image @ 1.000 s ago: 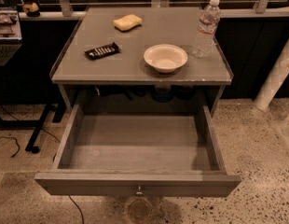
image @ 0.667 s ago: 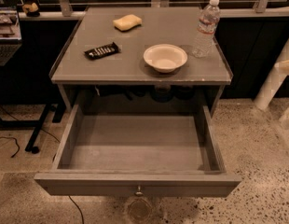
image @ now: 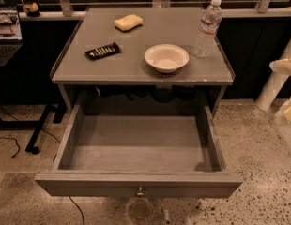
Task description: Place water bottle into top drawer
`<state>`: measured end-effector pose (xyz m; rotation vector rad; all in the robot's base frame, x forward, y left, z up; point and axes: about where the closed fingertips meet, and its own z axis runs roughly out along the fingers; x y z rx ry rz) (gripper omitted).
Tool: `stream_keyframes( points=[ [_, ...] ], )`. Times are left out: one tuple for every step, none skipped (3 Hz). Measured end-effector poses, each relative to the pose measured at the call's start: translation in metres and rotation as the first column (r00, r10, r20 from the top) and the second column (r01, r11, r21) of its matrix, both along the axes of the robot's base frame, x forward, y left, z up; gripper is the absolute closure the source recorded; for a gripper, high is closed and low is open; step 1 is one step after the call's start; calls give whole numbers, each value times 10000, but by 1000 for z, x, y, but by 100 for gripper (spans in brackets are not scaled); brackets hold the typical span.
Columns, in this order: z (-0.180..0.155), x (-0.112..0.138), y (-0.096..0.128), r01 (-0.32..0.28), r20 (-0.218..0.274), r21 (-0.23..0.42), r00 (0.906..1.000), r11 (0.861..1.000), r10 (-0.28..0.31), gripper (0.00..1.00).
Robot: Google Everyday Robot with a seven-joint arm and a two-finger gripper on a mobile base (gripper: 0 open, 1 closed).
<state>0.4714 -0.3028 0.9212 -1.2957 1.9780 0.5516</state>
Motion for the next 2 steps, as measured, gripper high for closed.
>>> stream_keyframes(
  points=[
    [-6,13,4,72,-148,469,9999,9989,-65,0],
    [-12,49,7,-231,-284,860,9993,9960,256,0]
  ],
)
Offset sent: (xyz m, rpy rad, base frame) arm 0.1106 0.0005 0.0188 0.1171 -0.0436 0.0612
